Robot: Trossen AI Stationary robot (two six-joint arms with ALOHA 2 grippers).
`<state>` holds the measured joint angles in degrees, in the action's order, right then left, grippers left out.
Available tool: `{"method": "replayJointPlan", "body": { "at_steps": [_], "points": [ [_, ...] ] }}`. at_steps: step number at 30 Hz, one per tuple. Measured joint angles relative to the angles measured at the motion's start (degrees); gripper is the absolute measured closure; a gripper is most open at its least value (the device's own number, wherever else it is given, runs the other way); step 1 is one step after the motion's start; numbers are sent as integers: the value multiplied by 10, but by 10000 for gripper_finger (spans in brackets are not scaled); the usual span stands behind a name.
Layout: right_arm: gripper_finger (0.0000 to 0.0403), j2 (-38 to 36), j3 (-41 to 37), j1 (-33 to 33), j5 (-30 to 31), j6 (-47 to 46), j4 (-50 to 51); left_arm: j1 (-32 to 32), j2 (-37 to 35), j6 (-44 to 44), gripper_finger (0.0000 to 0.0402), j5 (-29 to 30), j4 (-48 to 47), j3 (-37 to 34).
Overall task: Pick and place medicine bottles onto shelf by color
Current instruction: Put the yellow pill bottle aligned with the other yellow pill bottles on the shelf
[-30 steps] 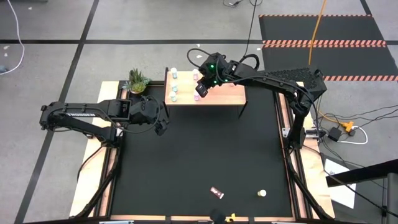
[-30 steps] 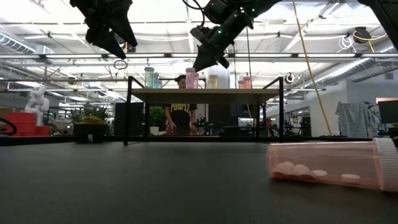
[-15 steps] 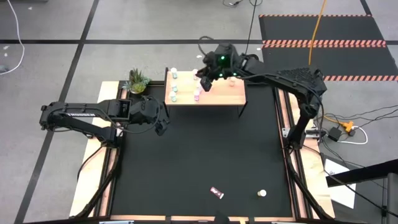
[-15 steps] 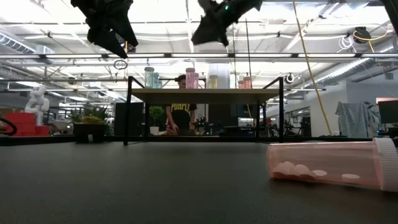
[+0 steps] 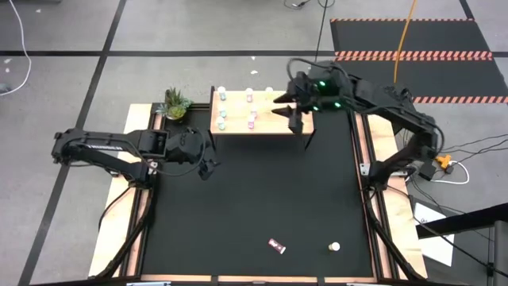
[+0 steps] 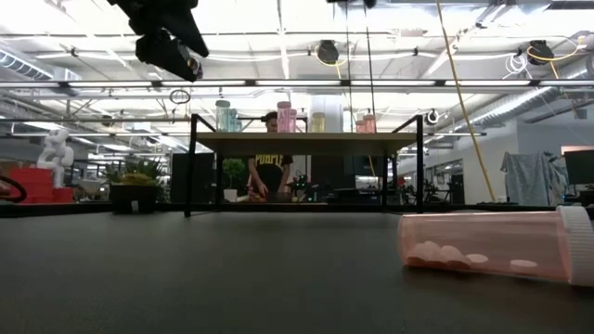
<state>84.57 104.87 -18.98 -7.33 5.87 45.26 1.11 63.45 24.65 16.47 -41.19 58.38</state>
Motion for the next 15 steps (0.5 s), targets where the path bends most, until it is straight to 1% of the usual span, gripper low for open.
{"method": "replayJointPlan", "body": {
  "at_steps": [4, 6, 8, 10, 12, 15],
  "points": [
    [258, -58, -77, 13, -1, -12, -40, 25, 20, 45, 11, 0, 30, 0],
    [259, -93, -131, 15, -1, -22, -77, 39, 34, 68, 11, 0, 51, 1],
    [259, -128, -188, 15, -4, -32, -120, 54, 47, 102, 11, 0, 50, 1],
    [259, -160, -244, 15, -18, -41, -156, 72, 63, 146, 12, 0, 62, 1],
    [259, -190, -291, 15, -31, -43, -187, 93, 75, 188, 12, 0, 56, 0],
    [259, -227, -343, 15, -48, -39, -221, 126, 96, 238, 12, 0, 71, 1]
  ]
}}
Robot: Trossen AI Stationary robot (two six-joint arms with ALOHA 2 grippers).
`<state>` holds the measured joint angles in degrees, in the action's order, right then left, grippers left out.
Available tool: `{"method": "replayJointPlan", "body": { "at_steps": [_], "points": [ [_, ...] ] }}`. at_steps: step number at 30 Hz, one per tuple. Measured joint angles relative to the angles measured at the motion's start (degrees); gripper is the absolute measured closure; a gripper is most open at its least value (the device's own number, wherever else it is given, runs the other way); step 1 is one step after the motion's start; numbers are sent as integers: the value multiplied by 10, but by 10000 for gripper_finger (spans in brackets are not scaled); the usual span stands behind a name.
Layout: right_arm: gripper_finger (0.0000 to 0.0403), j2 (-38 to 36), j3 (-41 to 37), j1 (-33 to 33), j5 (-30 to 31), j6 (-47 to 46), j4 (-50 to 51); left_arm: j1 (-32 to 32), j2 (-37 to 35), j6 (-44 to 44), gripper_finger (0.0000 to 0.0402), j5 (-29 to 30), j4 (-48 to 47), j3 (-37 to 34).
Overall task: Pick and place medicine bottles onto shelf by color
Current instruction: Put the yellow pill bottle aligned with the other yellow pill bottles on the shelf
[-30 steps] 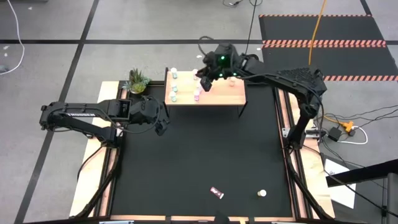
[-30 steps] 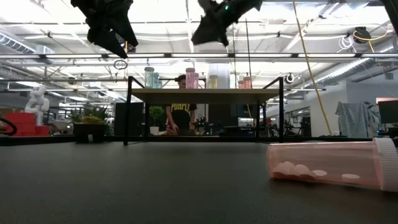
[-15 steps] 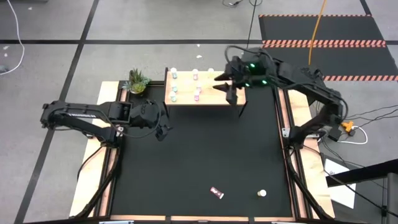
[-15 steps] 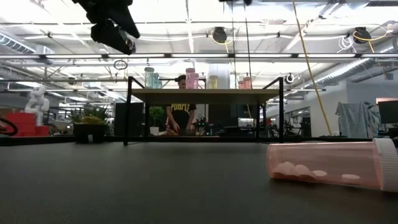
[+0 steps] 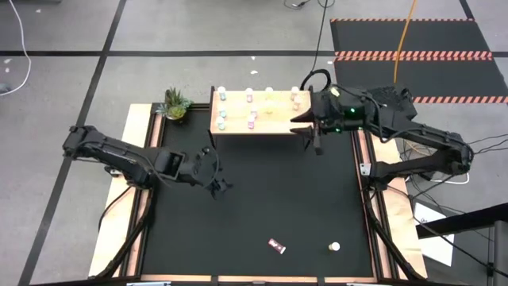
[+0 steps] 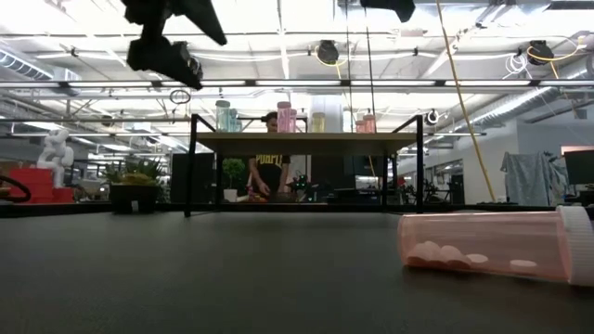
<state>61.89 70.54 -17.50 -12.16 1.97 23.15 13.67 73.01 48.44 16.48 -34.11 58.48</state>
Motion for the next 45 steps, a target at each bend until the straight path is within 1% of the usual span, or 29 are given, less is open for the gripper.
{"method": "replayJointPlan", "body": {
  "at_steps": [2, 5, 8, 11, 13, 16, 19, 23, 25, 27, 29, 33, 37, 40, 43, 45],
  "points": [
    [259, -16, -20, 0, -3, -16, -17, 21, 12, 15, 12, 0, 1, -1],
    [259, -29, -34, 9, -16, -84, -30, 45, 27, 11, 12, -1, 10, 0],
    [259, -34, -35, 27, -16, -161, -46, 59, 42, -22, 12, -1, 17, 0],
    [259, -33, -35, 61, -11, -209, -64, 67, 58, -68, 12, -1, 12, -1],
    [259, -28, -35, 99, 22, -242, -78, 66, 72, -97, 12, -6, 27, 0],
    [259, -14, -35, 170, 102, -292, -89, 68, 92, -121, 12, -43, 42, -1],
    [259, 9, -35, 237, 172, -335, -86, 84, 109, -150, 12, -55, 65, -1],
    [259, 47, -35, 314, 235, -385, -79, 104, 147, -234, 12, -58, 157, 0],
    [259, 63, -35, 349, 268, -416, -67, 110, 176, -297, 12, -58, 236, 0],
    [259, 72, -35, 375, 303, -474, -51, 110, 206, -360, 12, -78, 307, 0],
    [259, 75, -35, 399, 320, -538, -19, 107, 242, -408, 12, -104, 401, 0],
    [259, 74, -35, 457, 349, -648, 41, 98, 300, -452, 12, -105, 523, 0],
    [259, 72, -35, 509, 382, -728, 80, 94, 331, -449, 12, -110, 565, 0],
    [259, 74, -35, 534, 397, -759, 97, 98, 344, -444, 12, -112, 578, 3],
    [259, 74, -35, 553, 394, -785, 130, 105, 355, -443, 12, -115, 576, 21],
    [259, 74, -35, 568, 375, -812, 171, 109, 358, -443, 12, -115, 577, 35]
  ]
}}
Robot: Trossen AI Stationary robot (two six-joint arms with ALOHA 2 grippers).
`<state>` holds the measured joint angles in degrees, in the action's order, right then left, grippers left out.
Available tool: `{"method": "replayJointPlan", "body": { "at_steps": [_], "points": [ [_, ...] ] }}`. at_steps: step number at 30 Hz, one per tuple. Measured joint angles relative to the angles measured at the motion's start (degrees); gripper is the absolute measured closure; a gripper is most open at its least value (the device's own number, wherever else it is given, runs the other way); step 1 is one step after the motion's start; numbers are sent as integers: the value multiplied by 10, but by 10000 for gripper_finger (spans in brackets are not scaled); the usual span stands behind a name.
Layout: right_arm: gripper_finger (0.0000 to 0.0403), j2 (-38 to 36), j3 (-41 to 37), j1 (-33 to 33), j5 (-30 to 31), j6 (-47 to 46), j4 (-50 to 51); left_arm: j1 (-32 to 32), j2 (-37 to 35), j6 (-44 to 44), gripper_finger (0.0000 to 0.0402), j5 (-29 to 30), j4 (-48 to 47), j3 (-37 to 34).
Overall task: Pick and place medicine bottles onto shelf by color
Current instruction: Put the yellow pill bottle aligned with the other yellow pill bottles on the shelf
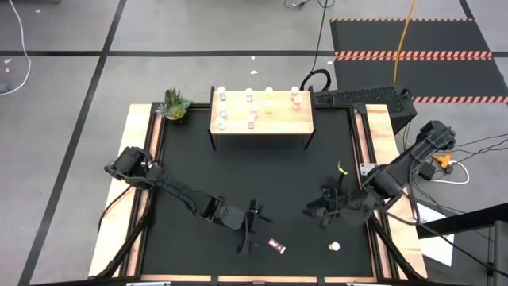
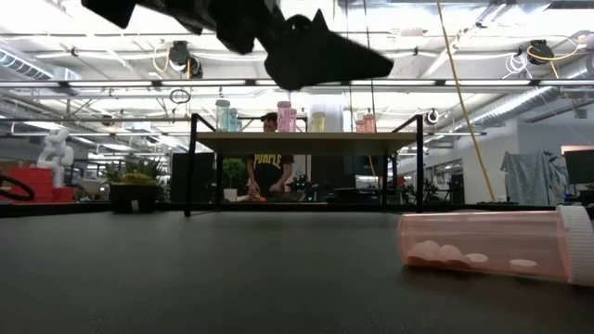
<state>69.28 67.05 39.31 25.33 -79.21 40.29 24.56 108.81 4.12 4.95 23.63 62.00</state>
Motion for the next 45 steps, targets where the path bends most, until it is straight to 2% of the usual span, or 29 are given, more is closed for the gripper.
{"method": "replayJointPlan", "body": {
  "at_steps": [7, 12, 14, 17, 22, 26, 33, 36, 41, 45],
  "points": [
    [259, 11, 0, 74, -118, -140, 106, 10, -3, 29, 12, 56, -73, 13],
    [259, 57, 0, 144, -195, -157, 134, 19, -5, 89, 12, 81, -114, 13],
    [259, 82, 0, 171, -197, -149, 124, 19, -5, 97, 12, 86, -122, 13],
    [259, 121, 0, 193, -184, -75, 101, 17, -5, 95, 12, 91, -125, 13],
    [251, 167, 0, 200, -178, 25, 102, 7, -5, 67, 12, 86, -128, 13],
    [220, 179, 0, 199, -175, 55, 110, -3, -5, 67, 12, 85, -128, 13],
    [141, 179, 0, 199, -106, 83, 131, -12, -5, 80, 12, 73, -127, 13],
    [122, 187, 0, 194, -98, 99, 131, -15, -5, 81, 12, 73, -127, 13],
    [127, 204, -25, 193, -122, 136, 97, -14, -5, 81, 12, 73, -127, 13],
    [141, 206, -45, 192, -135, 124, 82, -14, -5, 84, 12, 73, -129, 13]
  ]
}}
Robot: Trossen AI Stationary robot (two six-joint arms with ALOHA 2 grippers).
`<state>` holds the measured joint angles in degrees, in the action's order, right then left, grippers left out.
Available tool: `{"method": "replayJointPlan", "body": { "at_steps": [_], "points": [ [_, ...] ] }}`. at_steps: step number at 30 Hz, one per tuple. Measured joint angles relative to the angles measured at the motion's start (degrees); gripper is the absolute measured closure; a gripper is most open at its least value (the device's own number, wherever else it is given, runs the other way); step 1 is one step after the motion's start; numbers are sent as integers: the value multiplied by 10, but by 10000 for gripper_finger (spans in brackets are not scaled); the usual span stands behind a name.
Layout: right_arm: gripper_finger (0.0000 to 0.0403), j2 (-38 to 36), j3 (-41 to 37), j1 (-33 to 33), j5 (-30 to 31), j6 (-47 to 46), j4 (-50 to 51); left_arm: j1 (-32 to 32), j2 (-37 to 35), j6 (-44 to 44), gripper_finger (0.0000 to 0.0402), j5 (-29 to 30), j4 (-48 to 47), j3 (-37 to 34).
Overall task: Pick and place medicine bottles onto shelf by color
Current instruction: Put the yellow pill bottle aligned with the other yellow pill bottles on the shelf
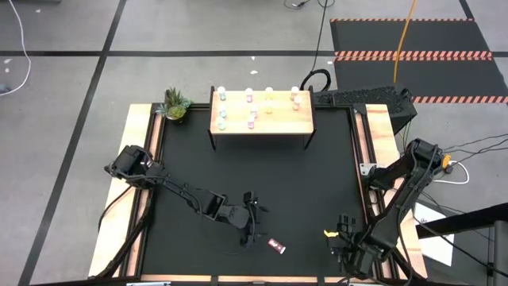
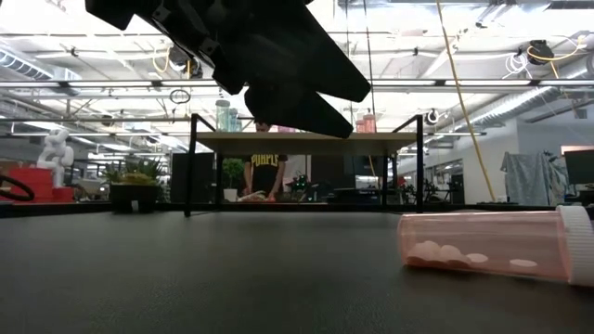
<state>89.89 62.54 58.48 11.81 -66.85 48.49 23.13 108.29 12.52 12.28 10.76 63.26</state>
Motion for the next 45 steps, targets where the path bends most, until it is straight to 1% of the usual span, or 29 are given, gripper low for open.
{"method": "replayJointPlan", "body": {
  "at_steps": [4, 7, 10, 12, 16, 19, 25, 33, 36, 39, 42, 45],
  "points": [
    [158, 0, -5, -4, 0, -13, 10, 2, 0, 1, 12, 0, -2, 0],
    [174, 0, -9, -4, -1, 2, -6, 2, 0, -4, 12, 0, -2, 0],
    [188, 1, -26, -4, -32, 19, -43, 0, 0, -12, 12, 0, -2, 0],
    [195, 1, -35, -4, -45, 6, -56, 0, 0, -13, 12, 0, -2, 0],
    [206, 1, -38, -4, -42, -12, -56, 0, 0, -8, 12, 0, -3, 0],
    [215, 1, -38, -5, -29, -13, -57, 0, 0, -3, 12, 0, -3, 0],
    [238, 1, -38, -5, -28, -12, -54, 0, 0, -3, 12, 0, -3, 0],
    [288, -3, -37, -17, -29, -12, -52, 0, 0, -3, 12, -2, -3, 0],
    [295, -4, -22, -35, -29, 14, -44, 0, 0, -3, 12, -3, -6, 0],
    [291, -4, 11, -62, -29, 59, -13, 0, -3, -4, 12, -3, -20, 0],
    [287, -4, 57, -105, -29, 120, 49, -1, -21, 15, 12, -2, -59, -1],
    [291, -4, 109, -165, -29, 198, 115, -4, -61, 29, 12, 8, -114, -1]
  ]
}}
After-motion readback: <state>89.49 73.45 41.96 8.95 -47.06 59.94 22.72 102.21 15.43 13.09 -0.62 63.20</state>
